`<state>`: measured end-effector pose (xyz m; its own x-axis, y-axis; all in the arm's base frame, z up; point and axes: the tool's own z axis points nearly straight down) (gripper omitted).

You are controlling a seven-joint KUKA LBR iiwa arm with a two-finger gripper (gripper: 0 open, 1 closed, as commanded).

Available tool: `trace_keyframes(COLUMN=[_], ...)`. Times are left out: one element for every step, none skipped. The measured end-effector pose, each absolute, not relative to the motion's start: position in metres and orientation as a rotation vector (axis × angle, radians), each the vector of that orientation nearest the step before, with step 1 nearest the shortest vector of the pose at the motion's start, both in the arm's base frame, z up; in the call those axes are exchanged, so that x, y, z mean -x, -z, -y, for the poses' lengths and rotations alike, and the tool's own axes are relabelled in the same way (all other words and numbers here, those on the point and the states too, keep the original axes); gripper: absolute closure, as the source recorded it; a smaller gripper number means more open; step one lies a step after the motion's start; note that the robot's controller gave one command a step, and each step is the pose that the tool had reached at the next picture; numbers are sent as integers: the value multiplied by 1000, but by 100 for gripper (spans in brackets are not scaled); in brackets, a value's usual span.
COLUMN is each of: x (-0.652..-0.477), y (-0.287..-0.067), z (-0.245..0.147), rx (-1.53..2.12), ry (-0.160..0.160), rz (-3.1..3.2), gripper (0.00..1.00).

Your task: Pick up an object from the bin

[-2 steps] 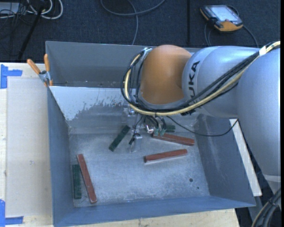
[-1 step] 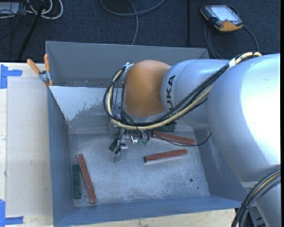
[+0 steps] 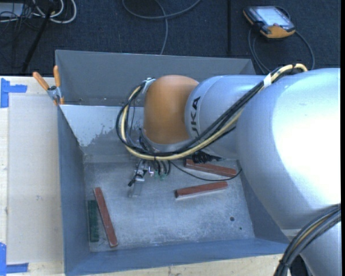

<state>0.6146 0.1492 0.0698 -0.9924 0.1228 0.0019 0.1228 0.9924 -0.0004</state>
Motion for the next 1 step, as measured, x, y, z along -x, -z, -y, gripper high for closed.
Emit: trace_keyframes(x=[-618], y=[-71], z=[-108], rx=[178], ry=[1], rz=[3135], gripper=[0])
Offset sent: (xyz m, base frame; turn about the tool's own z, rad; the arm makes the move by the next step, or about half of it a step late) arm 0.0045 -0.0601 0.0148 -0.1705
